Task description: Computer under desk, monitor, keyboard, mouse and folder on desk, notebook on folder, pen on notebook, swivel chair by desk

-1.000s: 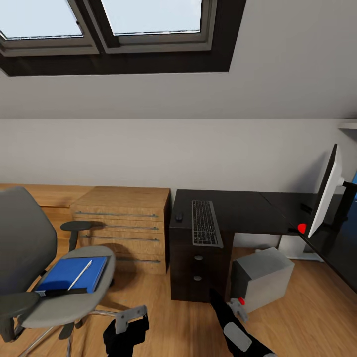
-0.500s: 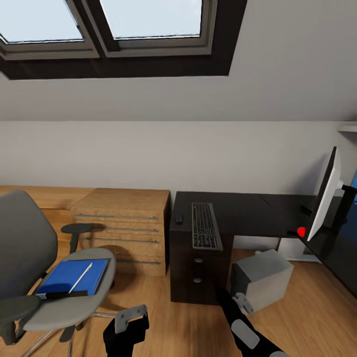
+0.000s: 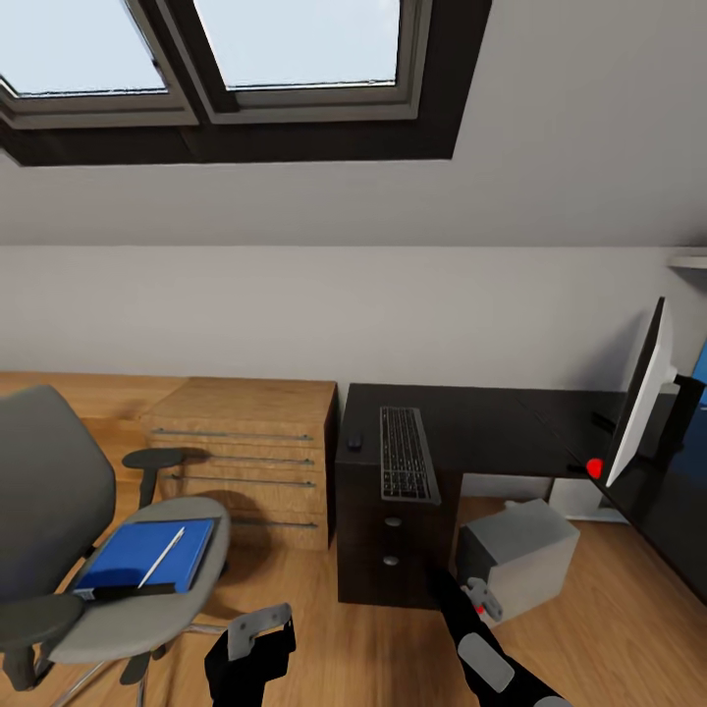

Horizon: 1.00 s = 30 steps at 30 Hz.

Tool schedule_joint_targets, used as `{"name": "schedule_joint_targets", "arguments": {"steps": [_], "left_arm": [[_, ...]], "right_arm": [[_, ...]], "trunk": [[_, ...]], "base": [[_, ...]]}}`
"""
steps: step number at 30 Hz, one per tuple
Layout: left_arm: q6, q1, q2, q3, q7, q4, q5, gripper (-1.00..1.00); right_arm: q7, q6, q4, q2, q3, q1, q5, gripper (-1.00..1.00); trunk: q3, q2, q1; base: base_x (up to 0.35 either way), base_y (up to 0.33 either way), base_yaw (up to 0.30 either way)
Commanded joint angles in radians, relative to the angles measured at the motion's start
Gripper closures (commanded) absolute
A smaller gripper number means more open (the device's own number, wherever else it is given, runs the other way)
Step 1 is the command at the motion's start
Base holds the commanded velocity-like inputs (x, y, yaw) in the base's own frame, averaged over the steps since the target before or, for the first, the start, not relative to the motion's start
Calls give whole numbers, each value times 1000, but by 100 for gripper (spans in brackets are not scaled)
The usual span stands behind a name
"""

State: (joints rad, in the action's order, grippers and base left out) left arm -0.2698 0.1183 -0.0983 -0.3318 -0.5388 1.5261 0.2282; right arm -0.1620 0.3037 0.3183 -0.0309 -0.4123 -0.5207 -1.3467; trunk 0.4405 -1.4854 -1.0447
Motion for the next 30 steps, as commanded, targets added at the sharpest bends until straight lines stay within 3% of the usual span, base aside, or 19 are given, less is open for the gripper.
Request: {"name": "schedule_joint_targets", "arguments": {"steps": [1,17,22,23,26,27,28,30], "left_arm": [[-3,0,0,-1,-6,2,6,-100],[-6,0,1,1,-6,-4,7,-100],[-6,0,3,6,-5,-51,6,-100],[-4,0,4,20,-4,-76,6,-100],[-3,0,4,48,-5,-101,6,-100],[-3,0,4,51,-5,-103,6,-100],[-4,0,3,58,-6,-122,8,-100],[-5,0,3,61,-6,-168,9,-100]], "right_arm": [[-5,7,-2,0,-6,-1,-11,-100],[-8,9,-4,0,-7,-1,-9,-100],[-7,9,-14,0,-9,-1,39,-100],[-5,9,-27,0,-10,-1,159,-100],[-4,8,-82,-2,-10,-1,307,-100],[-4,8,-95,-3,-10,-1,332,-100],[-4,8,-145,-5,-10,-1,429,-100],[-4,8,-180,-5,-10,-1,498,-100]], "trunk": [[-2,7,4],[-52,119,65],[-68,154,84],[-71,161,88],[-81,182,100],[-84,189,104],[-87,196,107],[-93,210,115]], "base": [[0,0,0],[0,0,0],[0,0,0],[0,0,0],[0,0,0],[0,0,0],[0,0,0],[0,0,0]]}}
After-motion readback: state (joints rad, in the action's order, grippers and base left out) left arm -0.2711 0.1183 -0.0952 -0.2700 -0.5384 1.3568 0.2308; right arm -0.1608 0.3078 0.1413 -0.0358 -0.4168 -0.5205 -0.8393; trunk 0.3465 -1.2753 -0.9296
